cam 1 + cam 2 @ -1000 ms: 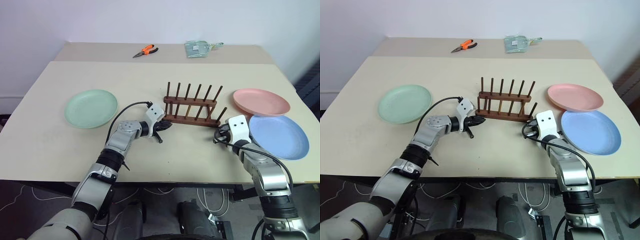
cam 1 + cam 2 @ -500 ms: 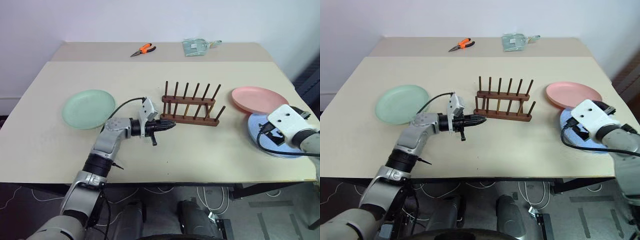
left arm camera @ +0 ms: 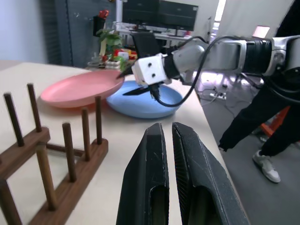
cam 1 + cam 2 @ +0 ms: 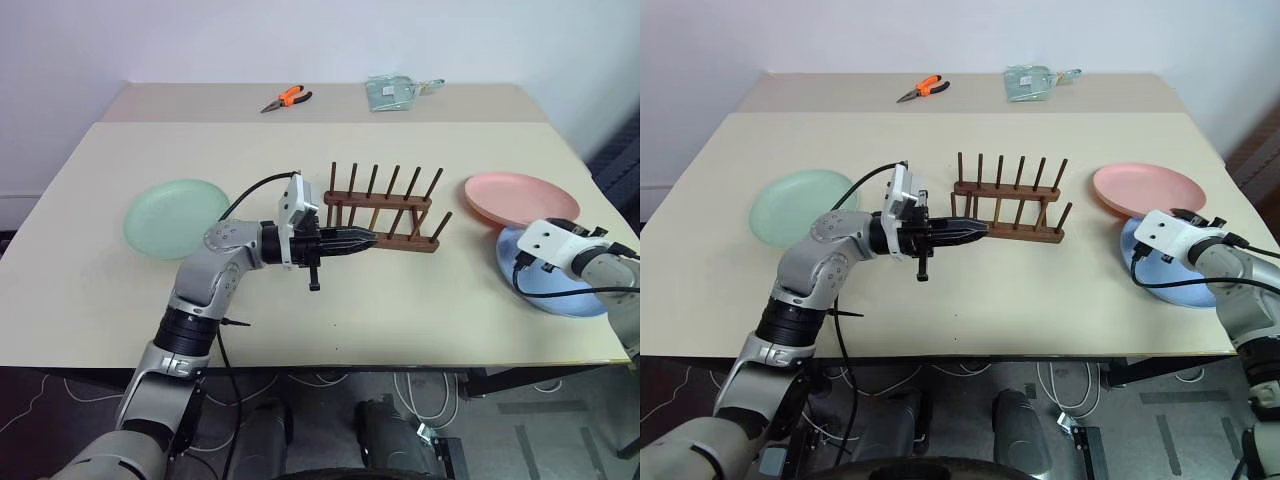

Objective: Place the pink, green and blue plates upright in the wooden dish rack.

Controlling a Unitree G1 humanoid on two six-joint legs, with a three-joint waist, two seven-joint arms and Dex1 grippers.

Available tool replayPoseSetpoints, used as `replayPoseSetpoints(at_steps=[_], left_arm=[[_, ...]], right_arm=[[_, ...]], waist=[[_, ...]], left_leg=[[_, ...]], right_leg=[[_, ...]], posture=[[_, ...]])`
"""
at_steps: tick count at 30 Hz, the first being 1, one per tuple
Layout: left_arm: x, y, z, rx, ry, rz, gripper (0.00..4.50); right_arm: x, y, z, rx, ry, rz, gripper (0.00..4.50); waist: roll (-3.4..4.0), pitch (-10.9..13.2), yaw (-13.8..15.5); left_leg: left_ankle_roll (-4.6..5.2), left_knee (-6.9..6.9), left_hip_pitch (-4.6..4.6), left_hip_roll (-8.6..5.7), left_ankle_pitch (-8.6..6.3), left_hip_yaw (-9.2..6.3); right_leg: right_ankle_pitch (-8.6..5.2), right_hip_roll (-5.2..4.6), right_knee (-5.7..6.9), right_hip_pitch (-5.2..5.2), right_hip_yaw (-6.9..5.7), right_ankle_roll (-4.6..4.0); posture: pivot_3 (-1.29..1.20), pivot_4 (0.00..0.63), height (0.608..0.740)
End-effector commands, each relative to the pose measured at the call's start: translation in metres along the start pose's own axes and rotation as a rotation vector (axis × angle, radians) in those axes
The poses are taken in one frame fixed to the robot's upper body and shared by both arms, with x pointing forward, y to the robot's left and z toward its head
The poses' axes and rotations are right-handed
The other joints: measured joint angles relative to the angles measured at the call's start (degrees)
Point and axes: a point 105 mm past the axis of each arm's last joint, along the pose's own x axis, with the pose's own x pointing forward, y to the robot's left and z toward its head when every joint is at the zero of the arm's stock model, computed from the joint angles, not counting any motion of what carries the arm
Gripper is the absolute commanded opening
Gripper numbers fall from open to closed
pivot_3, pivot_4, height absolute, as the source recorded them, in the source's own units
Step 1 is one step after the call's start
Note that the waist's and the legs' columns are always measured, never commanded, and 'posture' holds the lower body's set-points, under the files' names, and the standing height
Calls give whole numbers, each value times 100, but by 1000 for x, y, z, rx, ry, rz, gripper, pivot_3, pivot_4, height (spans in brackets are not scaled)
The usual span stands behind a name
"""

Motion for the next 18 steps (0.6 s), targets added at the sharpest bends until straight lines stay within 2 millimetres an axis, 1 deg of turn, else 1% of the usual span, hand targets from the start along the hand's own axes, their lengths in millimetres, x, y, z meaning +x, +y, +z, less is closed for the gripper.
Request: replayPoseSetpoints(at_steps=[1, 4, 5, 7, 8, 10, 12, 14, 16, 18], left_arm=[[-3, 3, 0, 33, 4, 45, 264], [-9, 32, -13, 52, 56, 221, 264], [-12, 45, -11, 115, 52, 307, 264], [-18, 64, -7, 138, 28, 426, 264], [-22, 71, -2, 173, 9, 467, 264], [-29, 82, 5, 170, -28, 515, 264], [-39, 92, 11, 205, -47, 569, 264], [-44, 90, 10, 272, -9, 535, 264], [-49, 83, 1, 258, 31, 459, 264], [-54, 75, -6, 241, 66, 386, 264]], right_arm=[[0, -13, 5, -18, -41, -63, 51], [-7, -30, 14, -90, -80, -171, 51], [-11, -38, 18, -128, -97, -215, 51], [-22, -52, 31, -136, -137, -284, 51], [-29, -58, 37, -131, -156, -312, 51], [-44, -70, 54, -59, -221, -358, 51], [-62, -77, 76, 84, -330, -365, 51], [-83, -79, 106, 337, -503, -308, 51], [-105, -74, 136, 591, -691, -170, 51], [-126, -68, 162, 762, -854, -15, 51]], waist=[[0, 1, 5], [2, 1, 6], [2, 1, 7], [3, 2, 18], [3, 2, 28], [2, 3, 25], [1, 3, 23], [0, 4, 6], [-1, 4, 5], [0, 4, 14]], left_leg=[[0, 1, 0, 0, 0, 0], [0, 1, 1, -1, 0, 0], [0, 3, 2, -1, 0, -1], [0, 2, 2, -2, 0, -1], [0, 1, 1, -2, 0, -1], [0, 1, -1, -2, 0, -2], [0, -3, -2, -3, 0, -4], [0, -4, 0, -2, 0, -7], [0, -5, 3, 0, 0, -11], [0, -5, 3, 1, 0, -17]], right_leg=[[0, 0, 0, 0, 0, 0], [0, 0, 1, 0, 2, -1], [0, 0, 3, 1, 2, -1], [0, 0, 4, -1, 2, 0], [0, 0, 4, -2, 3, 0], [1, 0, 3, -5, 3, 2], [3, 1, 4, -5, 3, 10], [9, 5, 4, -3, 3, 22], [9, 8, 5, 3, 2, 23], [9, 8, 5, 8, -2, 22]], posture=[[0, 150, 732], [0, 150, 732], [0, 150, 732], [0, 150, 732], [0, 150, 732], [0, 150, 732], [0, 150, 732], [0, 150, 732], [0, 150, 732], [0, 150, 732]])
